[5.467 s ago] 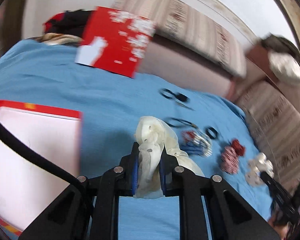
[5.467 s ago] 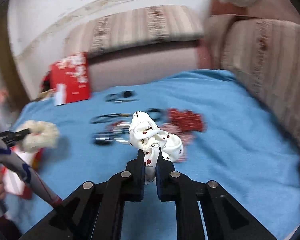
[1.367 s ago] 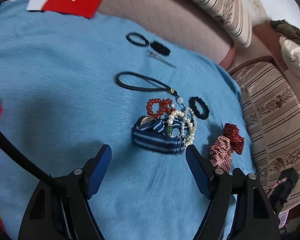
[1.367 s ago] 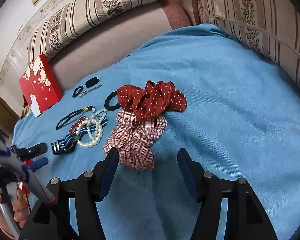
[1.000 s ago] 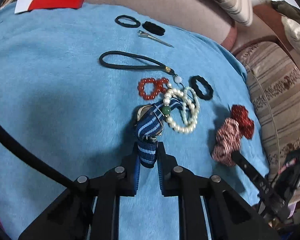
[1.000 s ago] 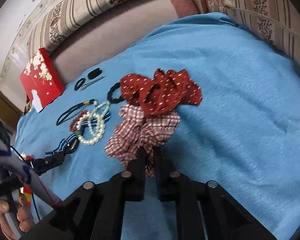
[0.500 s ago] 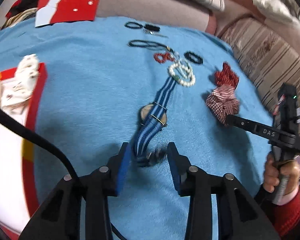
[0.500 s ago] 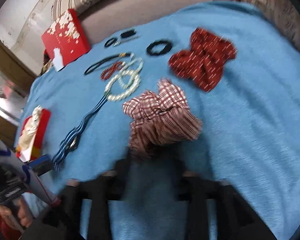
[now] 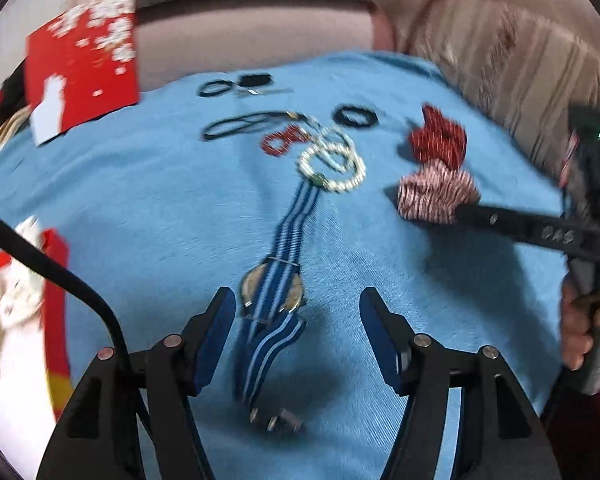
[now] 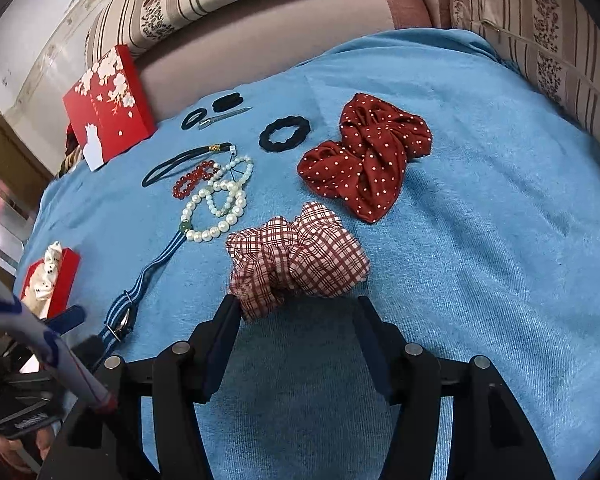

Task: Organize jewelry
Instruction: 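Grasp the blue striped watch with the left tool and lift it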

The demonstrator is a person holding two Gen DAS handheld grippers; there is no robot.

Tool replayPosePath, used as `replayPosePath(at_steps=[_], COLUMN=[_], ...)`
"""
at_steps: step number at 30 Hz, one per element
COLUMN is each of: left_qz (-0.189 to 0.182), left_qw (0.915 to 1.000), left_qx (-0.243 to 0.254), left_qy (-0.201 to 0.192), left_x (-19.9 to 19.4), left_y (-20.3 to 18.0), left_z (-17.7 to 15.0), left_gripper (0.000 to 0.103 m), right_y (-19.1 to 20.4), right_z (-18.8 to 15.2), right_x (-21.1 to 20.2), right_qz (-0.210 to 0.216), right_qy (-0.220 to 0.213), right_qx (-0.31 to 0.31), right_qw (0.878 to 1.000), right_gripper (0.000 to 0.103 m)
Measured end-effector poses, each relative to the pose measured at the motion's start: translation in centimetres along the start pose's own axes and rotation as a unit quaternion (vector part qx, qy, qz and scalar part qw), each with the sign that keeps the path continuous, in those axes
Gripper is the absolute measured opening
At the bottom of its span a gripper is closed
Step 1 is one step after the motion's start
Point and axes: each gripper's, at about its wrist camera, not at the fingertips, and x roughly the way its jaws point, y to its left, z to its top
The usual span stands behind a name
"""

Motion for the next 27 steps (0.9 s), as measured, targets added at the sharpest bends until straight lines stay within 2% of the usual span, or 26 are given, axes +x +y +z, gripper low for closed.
replayPosePath(at_steps=[1, 2, 4, 5, 7, 10, 13, 15, 16, 17, 18, 22, 26, 27], left_qz=[0.006, 0.009, 0.020, 0.014, 0.005, 0.032, 0.006, -0.013, -0.019, -0.024, -0.028, -0.027, 0.010, 0.020], left_qw=[0.9999, 0.9997, 0.9995, 0.9995, 0.9984, 0.9940, 0.9901, 0.9907, 0.9918, 0.9926, 0.9935, 0.9982, 0.9996, 0.9986], left_qx=[0.006, 0.006, -0.003, -0.012, -0.053, -0.103, -0.140, -0.134, -0.123, -0.114, -0.100, -0.040, 0.015, 0.025], left_qy=[0.014, 0.023, 0.024, 0.024, 0.021, 0.019, 0.004, -0.020, -0.027, -0.035, -0.045, -0.034, 0.022, 0.042], left_x=[0.9, 1.4, 1.7, 1.6, 1.4, 1.2, 0.1, -1.3, -1.6, -1.9, -2.2, -1.3, 2.0, 2.9], left_y=[-0.2, -0.1, 0.6, 1.1, 3.4, 7.1, 9.2, 8.9, 8.2, 7.6, 6.6, 3.1, 0.7, 0.3], left_z=[0.2, 0.4, 0.6, 0.6, 0.6, 0.5, 0.3, 0.3, 0.4, 0.4, 0.4, 0.6, -0.1, -0.3], left_gripper=[0.051, 0.033, 0.018, 0.011, 0.008, 0.008, 0.008, 0.021, 0.045, 0.064, 0.068, 0.068, 0.067, 0.061], right_y=[0.0, 0.0, 0.0, -0.1, -0.2, -0.3, -0.2, -0.2, -0.2, -0.2, -0.1, 0.5, 1.1, 1.2], right_z=[0.0, 0.1, 0.2, 0.2, 0.4, 0.5, 0.7, 0.7, 0.7, 0.7, 0.6, 0.6, 0.6, 0.6], right_x=[0.1, 0.2, 0.5, 0.6, 0.7, 0.7, 0.5, 0.3, 0.3, 0.3, 0.2, -0.3, -0.4, -0.3], right_qz=[0.000, -0.002, -0.002, -0.001, 0.000, 0.000, 0.000, -0.001, -0.001, -0.002, -0.004, -0.021, -0.034, -0.035], right_qy=[0.000, 0.000, 0.001, 0.002, 0.002, 0.000, -0.007, -0.011, -0.011, -0.012, -0.013, -0.032, -0.040, -0.040], right_qx=[-0.001, -0.002, 0.000, 0.002, 0.004, 0.005, 0.004, 0.003, 0.003, 0.003, 0.002, -0.016, -0.036, -0.039], right_qw=[1.000, 1.000, 1.000, 1.000, 1.000, 1.000, 1.000, 1.000, 1.000, 1.000, 1.000, 0.999, 0.998, 0.998], right_gripper=[0.063, 0.063, 0.063, 0.063, 0.063, 0.063, 0.063, 0.063, 0.063, 0.063, 0.063, 0.063, 0.064, 0.064])
